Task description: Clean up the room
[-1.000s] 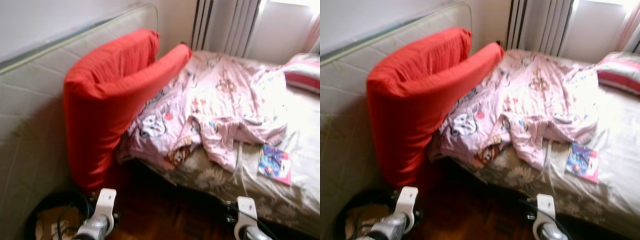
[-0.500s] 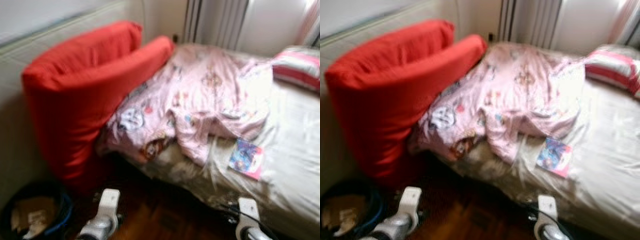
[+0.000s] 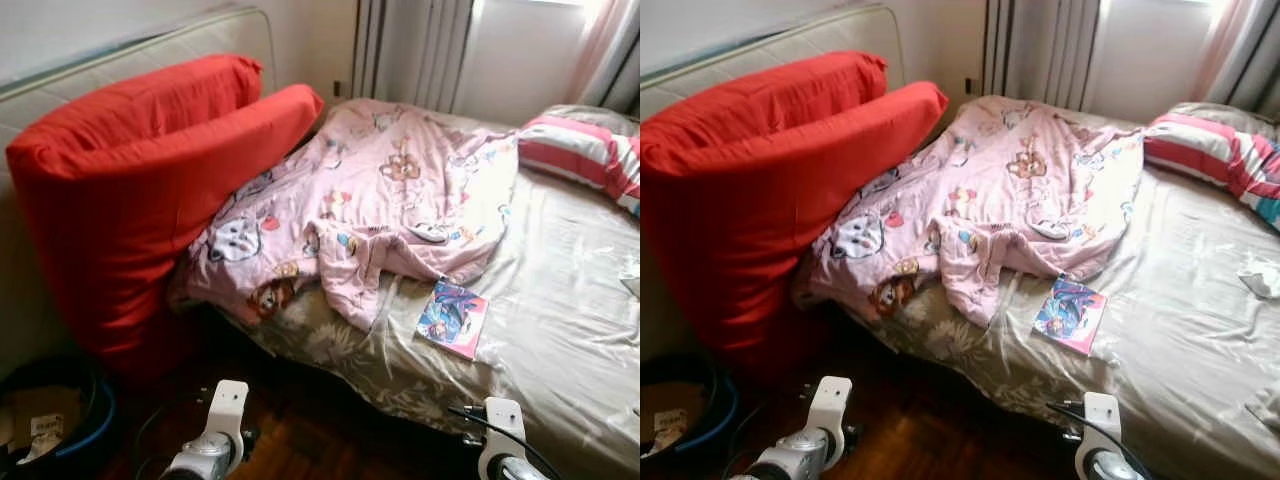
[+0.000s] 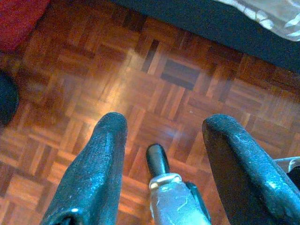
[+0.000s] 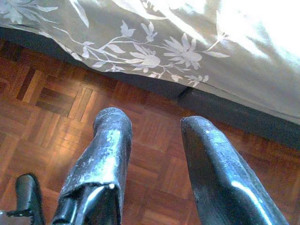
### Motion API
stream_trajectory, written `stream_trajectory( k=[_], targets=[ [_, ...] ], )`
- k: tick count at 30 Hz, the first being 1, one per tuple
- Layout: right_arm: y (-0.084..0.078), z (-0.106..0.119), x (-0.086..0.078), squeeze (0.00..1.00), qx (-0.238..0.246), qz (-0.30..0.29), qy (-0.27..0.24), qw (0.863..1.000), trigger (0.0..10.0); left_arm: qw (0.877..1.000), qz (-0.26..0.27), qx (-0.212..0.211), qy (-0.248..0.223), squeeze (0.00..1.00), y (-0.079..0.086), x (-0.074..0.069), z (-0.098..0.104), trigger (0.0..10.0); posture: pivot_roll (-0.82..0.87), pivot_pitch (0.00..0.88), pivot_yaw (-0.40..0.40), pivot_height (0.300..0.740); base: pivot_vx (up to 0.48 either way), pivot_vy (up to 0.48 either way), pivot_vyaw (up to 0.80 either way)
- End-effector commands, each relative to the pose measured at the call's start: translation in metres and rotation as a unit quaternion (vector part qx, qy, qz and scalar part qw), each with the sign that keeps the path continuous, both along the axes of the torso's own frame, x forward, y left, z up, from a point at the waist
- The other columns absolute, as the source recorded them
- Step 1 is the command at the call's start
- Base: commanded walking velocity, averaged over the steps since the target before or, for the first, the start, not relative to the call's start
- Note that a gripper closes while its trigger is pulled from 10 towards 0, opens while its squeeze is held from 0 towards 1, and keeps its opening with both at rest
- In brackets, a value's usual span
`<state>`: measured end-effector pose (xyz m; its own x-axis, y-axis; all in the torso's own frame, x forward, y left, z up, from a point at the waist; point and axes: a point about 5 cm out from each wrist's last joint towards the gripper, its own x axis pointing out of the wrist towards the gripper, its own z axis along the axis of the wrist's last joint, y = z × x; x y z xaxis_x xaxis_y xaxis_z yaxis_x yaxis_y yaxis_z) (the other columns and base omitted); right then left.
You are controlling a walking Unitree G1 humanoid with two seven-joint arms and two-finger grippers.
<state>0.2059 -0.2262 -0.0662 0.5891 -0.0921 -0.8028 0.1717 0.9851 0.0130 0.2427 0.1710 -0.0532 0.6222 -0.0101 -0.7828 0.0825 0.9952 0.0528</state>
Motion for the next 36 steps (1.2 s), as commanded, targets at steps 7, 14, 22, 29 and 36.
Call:
stream_trajectory(
  k=[7, 14, 22, 29, 36],
  targets=[
    [0.0042, 0.0004, 0.0023, 0.0, 0.005, 0.0, -0.006, 1.0, 10.0, 1.0, 0.007, 0.005, 0.005, 0.0, 0.0051, -0.0024, -0.0013, 10.0, -0.07, 0.0, -0.016, 0.74, 0.074, 0.0, 0.0],
    [0.0045, 0.0001, 0.0017, 0.0, 0.005, 0.001, -0.007, 1.0, 10.0, 1.0, 0.007, 0.004, 0.006, 0.0, 0.0051, -0.0031, -0.0017, 10.0, -0.07, 0.0, -0.015, 0.74, 0.294, 0.0, 0.0],
    [0.0048, -0.0003, 0.0012, 0.0, 0.004, 0.005, -0.006, 1.0, 10.0, 1.0, 0.006, 0.003, 0.007, 0.0, 0.0052, -0.0039, -0.0022, 10.0, -0.07, 0.0, -0.014, 0.74, 0.304, 0.0, 0.0],
    [0.0051, -0.0007, 0.0007, 0.0, 0.006, 0.004, -0.002, 1.0, 10.0, 1.0, 0.005, 0.003, 0.007, 0.0, 0.0053, -0.0038, -0.0021, 10.0, -0.07, 0.0, -0.013, 0.74, 0.308, 0.0, 0.0],
    [0.0049, -0.0005, 0.0011, 0.0, 0.004, 0.005, -0.001, 1.0, 10.0, 1.0, 0.005, 0.002, 0.006, 0.0, 0.0054, -0.0031, -0.0017, 10.0, -0.07, 0.0, -0.013, 0.74, 0.311, 0.0, -0.43]
  ],
)
